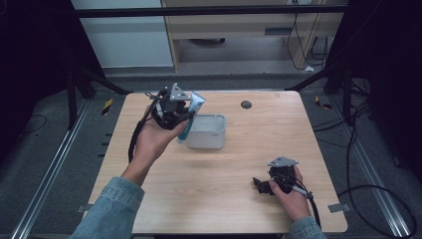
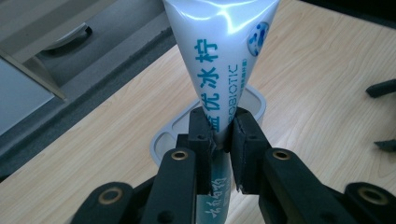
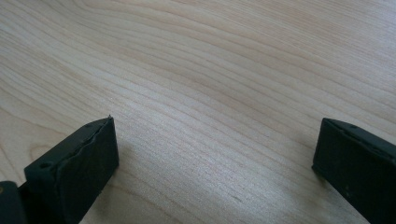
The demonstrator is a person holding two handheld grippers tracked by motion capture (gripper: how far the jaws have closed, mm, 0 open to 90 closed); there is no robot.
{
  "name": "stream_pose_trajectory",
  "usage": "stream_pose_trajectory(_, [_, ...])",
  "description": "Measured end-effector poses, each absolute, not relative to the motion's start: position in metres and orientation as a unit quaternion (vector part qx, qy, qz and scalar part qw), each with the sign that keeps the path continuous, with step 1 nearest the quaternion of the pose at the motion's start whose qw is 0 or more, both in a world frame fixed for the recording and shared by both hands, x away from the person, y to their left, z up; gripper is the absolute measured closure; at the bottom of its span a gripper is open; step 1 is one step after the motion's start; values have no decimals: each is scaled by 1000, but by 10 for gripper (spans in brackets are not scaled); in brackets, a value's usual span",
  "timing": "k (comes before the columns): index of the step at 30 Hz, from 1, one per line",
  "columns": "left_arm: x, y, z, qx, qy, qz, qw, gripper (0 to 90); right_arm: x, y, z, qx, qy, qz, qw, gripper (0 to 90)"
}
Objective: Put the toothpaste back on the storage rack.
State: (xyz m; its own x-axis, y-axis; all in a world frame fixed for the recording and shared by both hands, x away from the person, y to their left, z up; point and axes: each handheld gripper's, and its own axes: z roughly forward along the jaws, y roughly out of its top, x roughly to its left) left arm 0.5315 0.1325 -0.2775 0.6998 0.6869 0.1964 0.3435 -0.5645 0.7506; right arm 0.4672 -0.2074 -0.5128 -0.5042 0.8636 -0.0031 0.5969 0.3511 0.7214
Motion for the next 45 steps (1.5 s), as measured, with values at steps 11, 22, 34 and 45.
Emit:
stream_pose_trajectory(11, [536, 121, -269, 850, 295, 249, 359, 794, 467, -207, -513, 457, 798, 340, 196, 4])
stream_pose_trajectory(22, [542, 113, -267, 844, 296, 258, 365, 795, 467, -207, -513, 457, 798, 339, 196, 4])
stream_pose_trajectory(34, [550, 112, -263, 830, 309, 264, 382, 795, 467, -207, -513, 457, 798, 339, 196, 4])
stream_pose_trajectory(45, [563, 112, -262, 813, 330, 265, 399, 796, 467, -207, -513, 458, 798, 339, 196, 4])
